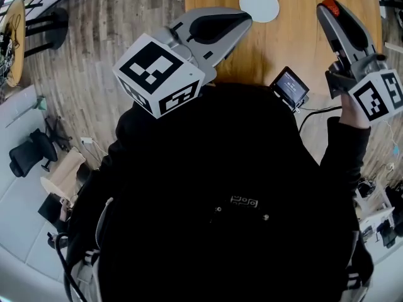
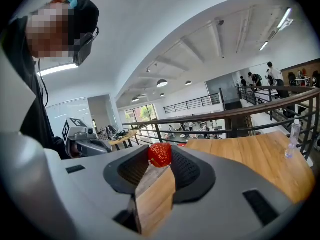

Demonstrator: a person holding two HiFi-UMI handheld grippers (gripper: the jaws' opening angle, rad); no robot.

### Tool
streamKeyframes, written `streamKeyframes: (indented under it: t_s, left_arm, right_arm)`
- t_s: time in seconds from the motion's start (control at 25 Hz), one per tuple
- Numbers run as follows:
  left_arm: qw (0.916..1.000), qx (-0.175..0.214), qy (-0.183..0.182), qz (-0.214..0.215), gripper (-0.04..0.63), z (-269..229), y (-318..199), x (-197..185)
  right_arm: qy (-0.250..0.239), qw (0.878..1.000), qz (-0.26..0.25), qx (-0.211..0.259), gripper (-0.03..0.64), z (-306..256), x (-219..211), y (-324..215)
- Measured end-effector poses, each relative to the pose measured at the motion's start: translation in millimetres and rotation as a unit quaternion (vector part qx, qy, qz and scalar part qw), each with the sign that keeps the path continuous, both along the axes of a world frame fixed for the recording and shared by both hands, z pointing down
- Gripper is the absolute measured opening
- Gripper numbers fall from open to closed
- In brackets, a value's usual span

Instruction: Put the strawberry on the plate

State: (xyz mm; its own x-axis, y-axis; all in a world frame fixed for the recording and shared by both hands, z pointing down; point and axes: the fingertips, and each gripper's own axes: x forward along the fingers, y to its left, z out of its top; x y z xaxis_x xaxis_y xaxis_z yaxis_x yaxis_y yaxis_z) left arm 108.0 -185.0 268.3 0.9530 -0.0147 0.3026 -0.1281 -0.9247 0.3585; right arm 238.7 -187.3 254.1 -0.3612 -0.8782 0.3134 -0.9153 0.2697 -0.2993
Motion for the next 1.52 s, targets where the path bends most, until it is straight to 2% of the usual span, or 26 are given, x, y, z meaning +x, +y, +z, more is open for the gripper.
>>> streamKeyframes:
  t_s: [0.28,0.52,0.72,0.88,1.12,1.32,1.52]
  left_arm:
    - [0.9999,-0.002,-0.010,-0.010,-0.002,11.5,6.1,-6.5]
    - [0.9998,-0.005,-0.007,-0.020,-0.002,16.6,9.6,-6.2]
    - [0.9991,-0.011,-0.009,-0.041,-0.002,5.4,18.6,-24.5]
    - [0.9979,0.019,-0.031,-0.053,-0.002,-7.6,7.2,-37.9]
    - [0.9966,0.014,-0.026,-0.077,-0.002,0.9,2.6,-52.9]
    - [0.9945,0.066,-0.041,-0.070,-0.002,-13.1,10.4,-56.5]
    - [0.9948,0.060,-0.034,-0.076,-0.002,-18.3,12.7,-59.0]
  right_arm:
    - [0.018,1.000,0.010,-0.021,0.147,21.7,18.1,5.3]
    - [0.010,0.999,-0.003,-0.037,0.147,47.2,30.4,6.4]
    - [0.023,0.997,-0.020,-0.066,0.147,58.4,23.8,4.5]
    - [0.035,0.995,-0.031,-0.091,0.147,60.4,19.5,-12.7]
    - [0.047,0.989,-0.052,-0.132,0.147,103.5,16.1,-20.2]
    - [0.054,0.982,-0.062,-0.169,0.147,134.0,17.1,-12.8]
    - [0.051,0.975,-0.071,-0.203,0.147,165.5,16.1,-6.1]
